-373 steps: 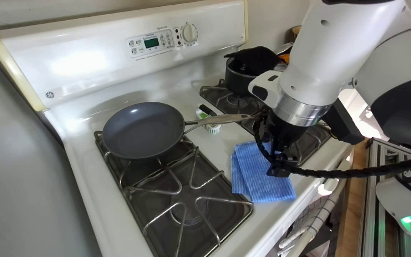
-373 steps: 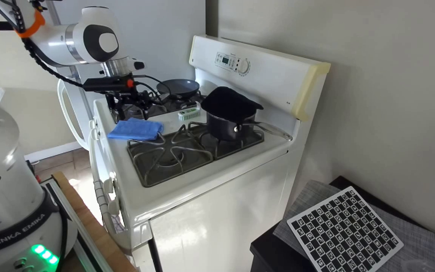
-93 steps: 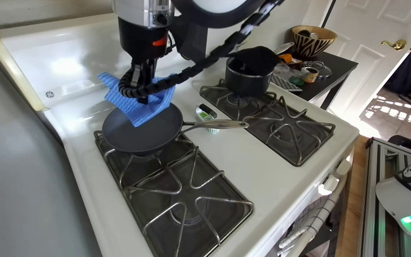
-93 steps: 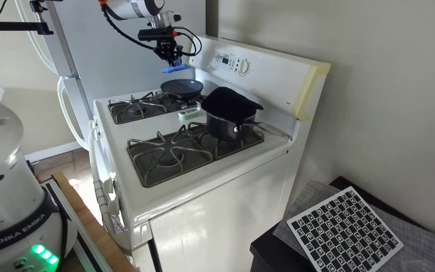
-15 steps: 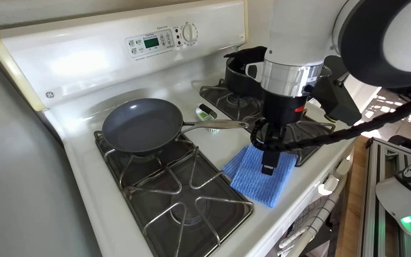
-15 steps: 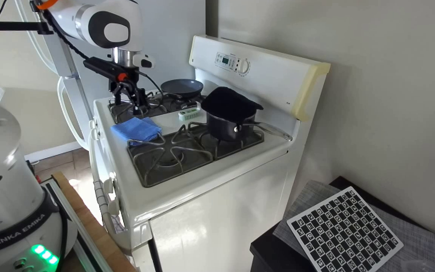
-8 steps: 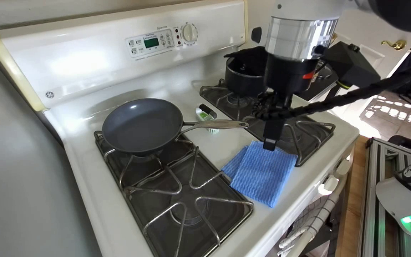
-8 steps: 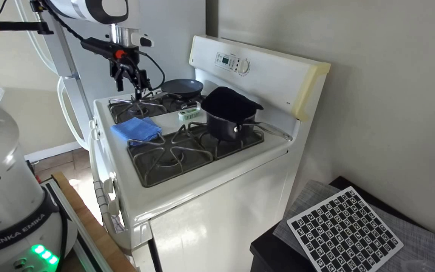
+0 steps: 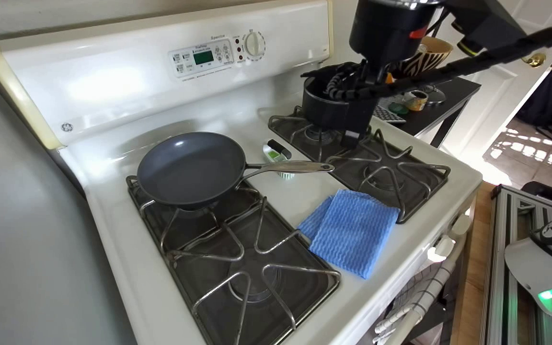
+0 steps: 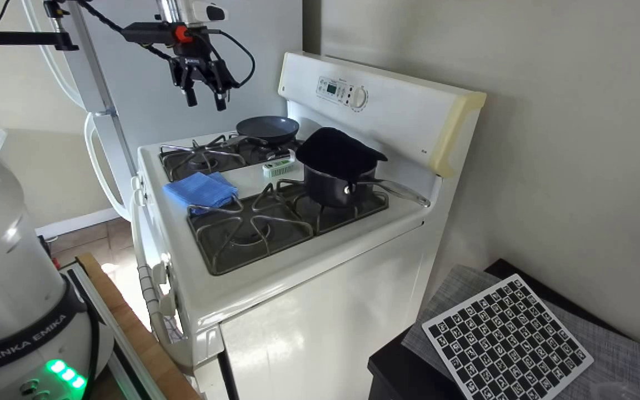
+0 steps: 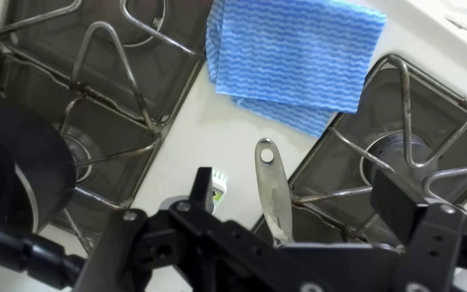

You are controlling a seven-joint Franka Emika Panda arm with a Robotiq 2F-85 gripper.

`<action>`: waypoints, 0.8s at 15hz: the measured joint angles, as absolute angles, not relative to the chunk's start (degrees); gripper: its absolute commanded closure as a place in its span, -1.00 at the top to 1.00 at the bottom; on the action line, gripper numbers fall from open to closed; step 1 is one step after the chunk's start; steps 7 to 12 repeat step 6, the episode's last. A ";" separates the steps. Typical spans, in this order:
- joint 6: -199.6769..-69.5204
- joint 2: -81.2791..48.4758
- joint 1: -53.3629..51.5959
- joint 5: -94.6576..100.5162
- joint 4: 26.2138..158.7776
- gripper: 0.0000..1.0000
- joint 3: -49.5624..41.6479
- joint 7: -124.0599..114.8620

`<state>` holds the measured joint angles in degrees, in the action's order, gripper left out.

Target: Move the pan backwards then use the blue fabric to wipe the pan.

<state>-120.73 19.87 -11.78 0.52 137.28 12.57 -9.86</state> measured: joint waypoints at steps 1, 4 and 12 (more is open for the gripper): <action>-120.73 19.86 -11.76 1.32 136.61 1.00 12.88 -10.31; -120.73 19.87 -11.72 1.97 135.74 1.00 13.41 -10.98; -120.73 19.86 -11.62 2.04 135.72 1.00 13.45 -10.99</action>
